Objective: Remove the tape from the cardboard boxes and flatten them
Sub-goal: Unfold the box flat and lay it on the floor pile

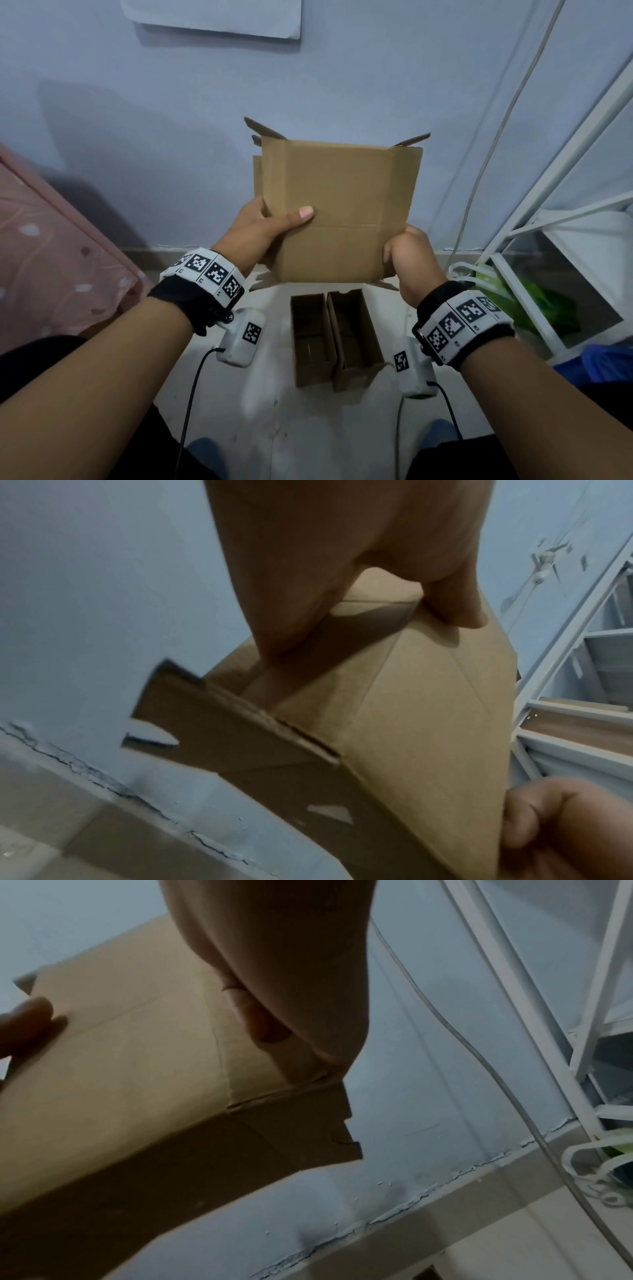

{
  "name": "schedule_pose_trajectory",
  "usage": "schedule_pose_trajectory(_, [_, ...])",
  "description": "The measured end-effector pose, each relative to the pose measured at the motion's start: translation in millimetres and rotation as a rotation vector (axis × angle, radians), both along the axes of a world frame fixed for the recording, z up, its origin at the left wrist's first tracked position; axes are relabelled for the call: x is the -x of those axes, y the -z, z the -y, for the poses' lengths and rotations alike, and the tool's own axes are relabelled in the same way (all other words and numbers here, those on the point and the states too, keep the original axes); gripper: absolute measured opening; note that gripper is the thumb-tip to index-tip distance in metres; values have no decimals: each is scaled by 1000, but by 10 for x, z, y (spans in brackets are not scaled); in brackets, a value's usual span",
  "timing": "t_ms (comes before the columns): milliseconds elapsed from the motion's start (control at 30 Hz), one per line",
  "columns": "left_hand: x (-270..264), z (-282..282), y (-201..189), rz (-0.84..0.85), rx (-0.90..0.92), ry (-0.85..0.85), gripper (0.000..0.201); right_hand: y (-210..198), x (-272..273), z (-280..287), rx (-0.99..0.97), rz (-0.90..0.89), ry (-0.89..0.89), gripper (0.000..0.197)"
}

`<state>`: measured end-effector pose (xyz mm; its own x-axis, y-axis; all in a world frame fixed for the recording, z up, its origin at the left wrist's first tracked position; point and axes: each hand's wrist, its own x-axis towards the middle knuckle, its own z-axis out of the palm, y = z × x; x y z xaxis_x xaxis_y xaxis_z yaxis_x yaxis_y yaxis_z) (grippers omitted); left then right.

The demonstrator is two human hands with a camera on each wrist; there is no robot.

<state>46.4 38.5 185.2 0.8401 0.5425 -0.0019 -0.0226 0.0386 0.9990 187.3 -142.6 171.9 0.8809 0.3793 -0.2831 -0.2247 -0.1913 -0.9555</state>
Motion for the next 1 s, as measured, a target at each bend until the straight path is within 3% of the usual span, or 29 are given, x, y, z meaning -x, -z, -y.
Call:
schedule_pose_trajectory(100, [-21,1,-7,65,-41,-136,42,22,11,66,-107,84,3,25])
schedule_pose_trajectory(200, [-22,-31,-9,87,-110,-201,25,18,24,55,-129,223,49,40])
schedule_pose_trajectory(267, [-24,-61,13,76,-192,-190,20,8,49,38,-23,455,203,65])
schedule_pose_trajectory(333, [-10,-83,51,6,-408,-133,16,-17,52,38,64,746,277,85])
schedule_pose_trajectory(400, [15,-105,106,-106,-697,-52,10,-11,-16,40,164,950,141,92])
schedule_pose_trajectory(467, [43,-97,132,-171,-866,30,5,-8,-28,15,350,967,-111,100])
schedule_pose_trajectory(533, [45,-73,126,-197,-959,98,5,55,-5,-27,461,869,-306,111])
schedule_pose_trajectory(667, [33,-26,119,-181,-1024,201,2,268,-34,-35,409,675,-427,120])
schedule_pose_trajectory(733, [30,-37,131,-159,-1037,208,2,236,-22,10,345,606,-439,106])
schedule_pose_trajectory(833, [-2,-59,140,-118,-1135,155,16,155,56,49,226,516,-473,57])
schedule_pose_trajectory(933, [-15,-103,174,-78,-1277,-26,28,160,98,5,210,502,-456,26])
schedule_pose_trajectory(1000, [-5,-106,180,-68,-1358,-206,35,174,97,-7,203,485,-411,21])
